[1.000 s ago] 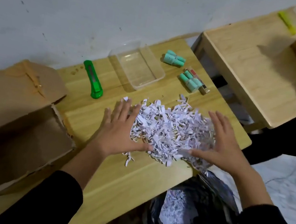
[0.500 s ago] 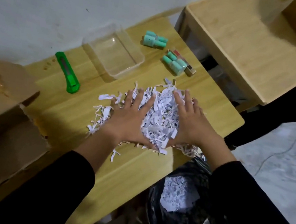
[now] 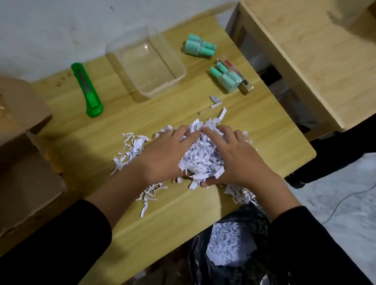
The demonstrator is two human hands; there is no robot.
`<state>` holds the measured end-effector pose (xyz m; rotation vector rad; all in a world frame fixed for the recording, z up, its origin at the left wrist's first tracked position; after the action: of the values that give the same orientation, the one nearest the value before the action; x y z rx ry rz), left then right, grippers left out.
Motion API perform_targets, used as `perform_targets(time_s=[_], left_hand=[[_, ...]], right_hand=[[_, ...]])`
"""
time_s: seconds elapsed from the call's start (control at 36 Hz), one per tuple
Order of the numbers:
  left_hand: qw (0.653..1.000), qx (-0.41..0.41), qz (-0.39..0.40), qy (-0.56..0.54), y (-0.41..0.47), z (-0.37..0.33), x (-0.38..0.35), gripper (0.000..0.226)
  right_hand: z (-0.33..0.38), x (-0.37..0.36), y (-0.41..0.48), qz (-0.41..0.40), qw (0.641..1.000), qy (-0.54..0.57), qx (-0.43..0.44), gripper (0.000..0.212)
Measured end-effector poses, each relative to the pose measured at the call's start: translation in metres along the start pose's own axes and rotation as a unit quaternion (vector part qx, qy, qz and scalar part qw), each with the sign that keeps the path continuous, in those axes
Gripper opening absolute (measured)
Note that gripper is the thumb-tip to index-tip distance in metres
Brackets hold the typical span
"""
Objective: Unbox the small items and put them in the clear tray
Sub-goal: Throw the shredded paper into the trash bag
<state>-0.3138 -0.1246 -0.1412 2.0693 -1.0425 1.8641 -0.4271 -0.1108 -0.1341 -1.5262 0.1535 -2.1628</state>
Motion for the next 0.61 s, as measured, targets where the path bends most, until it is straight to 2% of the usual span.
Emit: perform_targets(time_s=[0.08, 0.17, 0.28, 0.61], left_hand=[[1.0, 0.008, -0.003, 0.001, -0.006, 0.001, -0.005, 0.086], [1.0, 0.019, -0.009, 0.003, -0.011, 0.001, -0.008, 0.08], [0.999, 0.028, -0.022, 0.009, -0.015, -0.001, -0.008, 0.07], [0.999, 0.008, -0.03, 0.02, -0.016, -0.007, 0.0, 0.057]], right_hand=[[0.002, -0.004, -0.005, -0.006, 1.0, 0.021, 0.006, 0.11], [0.006, -0.005, -0.009, -0.018, 0.999, 0.022, 0.021, 0.085], [0.008, -0.004, -0.013, -0.028, 0.998, 0.047, 0.019, 0.069], [0.001, -0.023, -0.012, -0.059, 0.996, 0.066, 0.023, 0.066]])
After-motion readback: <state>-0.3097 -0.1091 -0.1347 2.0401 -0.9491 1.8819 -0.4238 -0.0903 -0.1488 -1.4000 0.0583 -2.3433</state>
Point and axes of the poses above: each hand's wrist, its own y-axis towards the middle knuckle, its own x-axis out of the back of the hand, z = x × y, the point moved 8 cm from there along y, towards the middle knuckle, and after that the axes turned 8 degrees about y, right-handed, at the moved point
